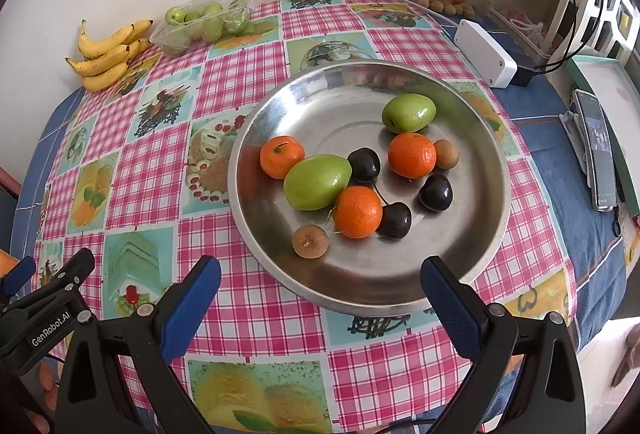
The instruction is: Organize fruits
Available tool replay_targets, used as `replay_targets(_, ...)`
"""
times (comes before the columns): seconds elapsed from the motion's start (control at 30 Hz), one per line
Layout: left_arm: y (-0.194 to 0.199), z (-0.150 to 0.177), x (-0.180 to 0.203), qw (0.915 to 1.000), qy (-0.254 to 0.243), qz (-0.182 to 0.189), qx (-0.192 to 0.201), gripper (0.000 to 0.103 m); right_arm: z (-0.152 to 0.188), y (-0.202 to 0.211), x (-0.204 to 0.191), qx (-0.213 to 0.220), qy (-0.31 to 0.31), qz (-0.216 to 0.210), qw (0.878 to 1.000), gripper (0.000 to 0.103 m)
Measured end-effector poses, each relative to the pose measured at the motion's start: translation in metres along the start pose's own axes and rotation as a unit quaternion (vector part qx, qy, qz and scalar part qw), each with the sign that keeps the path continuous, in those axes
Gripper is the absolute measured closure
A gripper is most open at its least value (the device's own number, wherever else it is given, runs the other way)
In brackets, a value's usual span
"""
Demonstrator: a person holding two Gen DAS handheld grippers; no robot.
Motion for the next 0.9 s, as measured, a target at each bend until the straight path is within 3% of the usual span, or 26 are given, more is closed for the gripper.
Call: replay_targets(0.9,-0.0045,0.0026,0.0031,0.9999,-0.013,-0.005,-0.008,0.0,0.0011,-0.0041,-0.0014,-0.008,0.001,0.002,1.0,0.003)
Point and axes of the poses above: each gripper's, at about its wrist camera, not at the fingertips, and y roughly against the way its jaws point, x to its right, z to its underside, the point moved 6 cm from there along -y, roughly the way its jaws point, and after that the axes turned 15 degrees about -z, right-handed, at the moved point
